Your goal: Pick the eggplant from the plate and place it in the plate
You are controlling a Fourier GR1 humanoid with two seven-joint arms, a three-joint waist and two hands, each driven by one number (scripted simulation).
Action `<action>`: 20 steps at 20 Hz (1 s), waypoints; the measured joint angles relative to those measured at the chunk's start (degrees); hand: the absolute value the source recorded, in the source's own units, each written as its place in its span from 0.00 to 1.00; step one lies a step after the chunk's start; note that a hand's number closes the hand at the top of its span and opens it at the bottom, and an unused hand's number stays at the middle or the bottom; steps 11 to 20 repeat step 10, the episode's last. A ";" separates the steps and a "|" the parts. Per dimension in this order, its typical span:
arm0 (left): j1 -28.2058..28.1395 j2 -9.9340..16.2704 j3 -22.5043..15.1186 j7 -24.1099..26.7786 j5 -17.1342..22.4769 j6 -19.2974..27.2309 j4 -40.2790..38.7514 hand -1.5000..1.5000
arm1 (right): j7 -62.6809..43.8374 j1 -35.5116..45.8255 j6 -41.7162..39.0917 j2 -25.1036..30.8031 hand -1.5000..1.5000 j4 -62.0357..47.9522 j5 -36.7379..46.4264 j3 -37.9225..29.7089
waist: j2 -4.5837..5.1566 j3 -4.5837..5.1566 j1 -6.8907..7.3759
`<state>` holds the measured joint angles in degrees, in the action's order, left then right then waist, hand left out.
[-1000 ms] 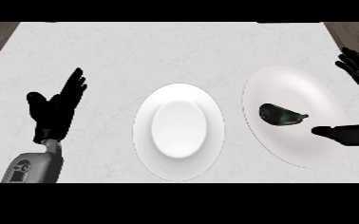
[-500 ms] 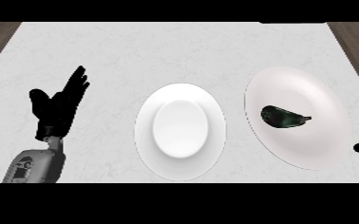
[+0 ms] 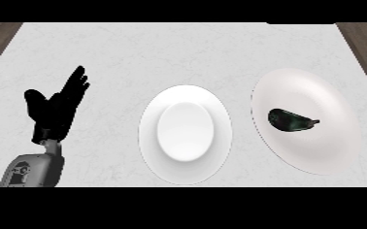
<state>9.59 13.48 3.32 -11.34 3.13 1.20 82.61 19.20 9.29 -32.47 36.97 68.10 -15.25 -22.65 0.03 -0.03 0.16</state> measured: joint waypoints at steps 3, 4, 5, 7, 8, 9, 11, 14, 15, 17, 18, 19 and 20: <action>-0.47 -0.51 0.40 1.77 -0.66 -0.32 -1.35 0.50 | 3.04 1.17 -1.00 0.92 0.00 -4.31 2.25 -0.78 | 0.02 0.00 0.00; -0.44 -1.18 0.11 1.79 -1.04 0.10 -1.56 0.50 | 3.48 1.53 -1.69 1.76 0.00 -5.61 2.52 -1.25 | 0.02 0.01 -0.01; -0.19 -1.23 0.12 1.02 -1.22 0.25 -0.98 0.50 | 4.46 1.55 -2.22 2.44 0.00 -6.62 3.09 -1.68 | 0.02 0.01 -0.02; 0.14 -1.30 0.51 1.34 -1.24 -0.08 -1.32 0.50 | 6.31 2.69 -1.97 3.01 0.00 -9.45 5.41 -1.44 | 0.02 0.02 0.02; -0.64 -1.44 0.44 1.27 -1.33 -0.12 -0.49 0.50 | 6.72 2.78 -2.28 3.82 0.00 -10.40 5.89 -1.74 | 0.02 0.00 0.05; -0.10 -1.69 0.50 1.41 -1.49 -0.12 -1.17 0.50 | 7.10 2.98 -2.18 4.22 0.00 -11.36 6.61 -1.79 | 0.02 0.01 0.01; 0.41 -1.78 0.60 1.24 -1.66 -0.12 -1.67 0.50 | 7.99 3.41 -1.97 4.66 0.00 -12.87 7.55 -1.78 | 0.02 0.02 0.01; 0.41 -1.78 0.60 1.24 -1.66 -0.12 -1.67 0.50 | 7.99 3.41 -1.97 4.66 0.00 -12.87 7.55 -1.78 | 0.02 0.02 0.01; 0.41 -1.78 0.60 1.24 -1.66 -0.12 -1.67 0.50 | 7.99 3.41 -1.97 4.66 0.00 -12.87 7.55 -1.78 | 0.02 0.02 0.01; 0.41 -1.78 0.60 1.24 -1.66 -0.12 -1.67 0.50 | 7.99 3.41 -1.97 4.66 0.00 -12.87 7.55 -1.78 | 0.02 0.02 0.01; 0.41 -1.78 0.60 1.24 -1.66 -0.12 -1.67 0.50 | 7.99 3.41 -1.97 4.66 0.00 -12.87 7.55 -1.78 | 0.02 0.02 0.01; 0.41 -1.78 0.60 1.24 -1.66 -0.12 -1.67 0.50 | 7.99 3.41 -1.97 4.66 0.00 -12.87 7.55 -1.78 | 0.02 0.02 0.01; 0.41 -1.78 0.60 1.24 -1.66 -0.12 -1.67 0.50 | 7.99 3.41 -1.97 4.66 0.00 -12.87 7.55 -1.78 | 0.02 0.02 0.01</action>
